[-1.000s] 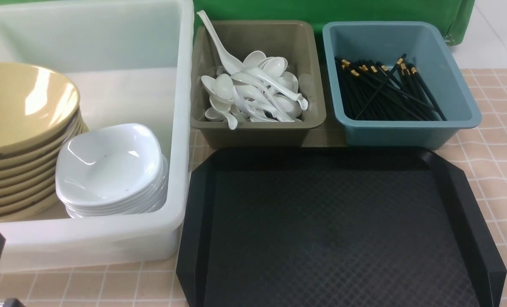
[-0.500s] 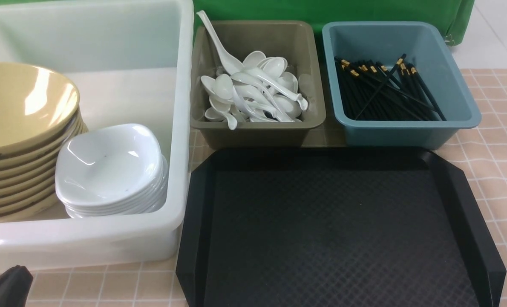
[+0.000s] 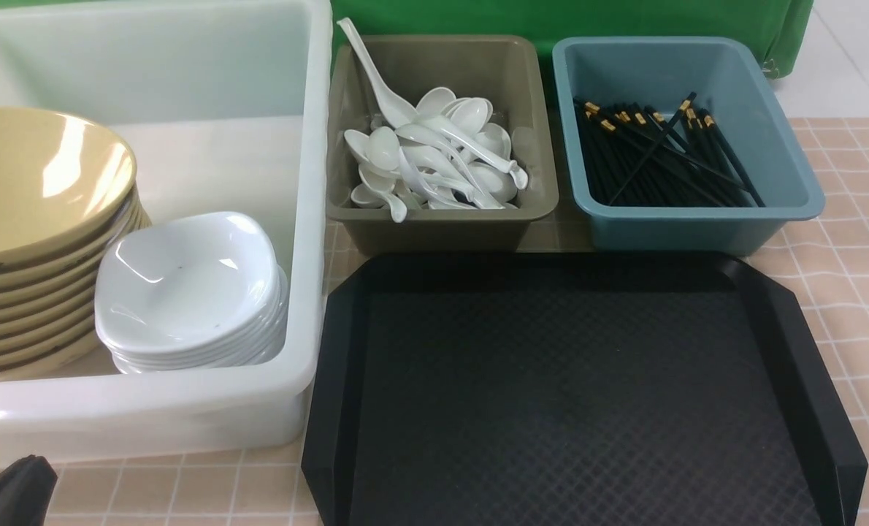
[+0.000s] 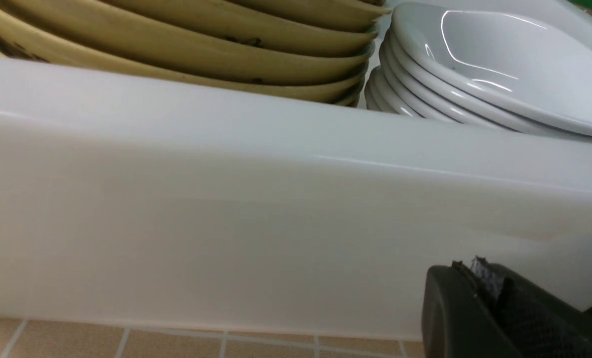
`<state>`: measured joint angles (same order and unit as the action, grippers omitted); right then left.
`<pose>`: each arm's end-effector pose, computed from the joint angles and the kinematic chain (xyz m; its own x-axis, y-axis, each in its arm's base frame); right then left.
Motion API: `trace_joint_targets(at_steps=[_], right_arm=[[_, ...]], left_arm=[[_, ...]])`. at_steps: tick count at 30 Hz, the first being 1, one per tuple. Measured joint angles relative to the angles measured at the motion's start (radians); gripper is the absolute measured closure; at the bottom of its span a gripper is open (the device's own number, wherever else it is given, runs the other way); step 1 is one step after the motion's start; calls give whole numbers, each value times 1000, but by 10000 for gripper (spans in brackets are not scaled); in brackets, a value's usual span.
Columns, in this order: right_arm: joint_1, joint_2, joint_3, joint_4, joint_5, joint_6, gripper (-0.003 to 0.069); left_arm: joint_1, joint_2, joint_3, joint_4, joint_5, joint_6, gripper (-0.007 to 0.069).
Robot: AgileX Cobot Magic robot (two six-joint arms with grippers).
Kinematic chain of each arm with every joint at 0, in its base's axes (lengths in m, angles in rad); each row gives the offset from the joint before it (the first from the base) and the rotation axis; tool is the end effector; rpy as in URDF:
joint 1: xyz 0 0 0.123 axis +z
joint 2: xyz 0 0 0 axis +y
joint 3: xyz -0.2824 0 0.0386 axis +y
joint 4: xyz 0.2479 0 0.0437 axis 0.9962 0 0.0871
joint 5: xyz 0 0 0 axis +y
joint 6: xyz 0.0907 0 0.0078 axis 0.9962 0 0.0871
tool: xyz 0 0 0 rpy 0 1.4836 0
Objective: On brown table put chopsticks spoon bowls plates into blue grey white boxes.
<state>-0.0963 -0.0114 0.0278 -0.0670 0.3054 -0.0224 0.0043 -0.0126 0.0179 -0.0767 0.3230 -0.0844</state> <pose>0.0538 -0.0071 0.1768 -0.2399 -0.0634 -0.9687 0.0953 0.9915 -0.0885 0.0536 -0.0020 0.1786 -0.2380 -0.1575 -0.9584 -0.0181 0.9873 -0.1577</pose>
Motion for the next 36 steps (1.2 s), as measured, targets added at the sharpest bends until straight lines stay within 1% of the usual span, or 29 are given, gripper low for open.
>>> trace_joint_targets(at_steps=[36], right_arm=[[0,0,0,0,0,0,524]], left_arm=[[0,0,0,0,1,2,619]])
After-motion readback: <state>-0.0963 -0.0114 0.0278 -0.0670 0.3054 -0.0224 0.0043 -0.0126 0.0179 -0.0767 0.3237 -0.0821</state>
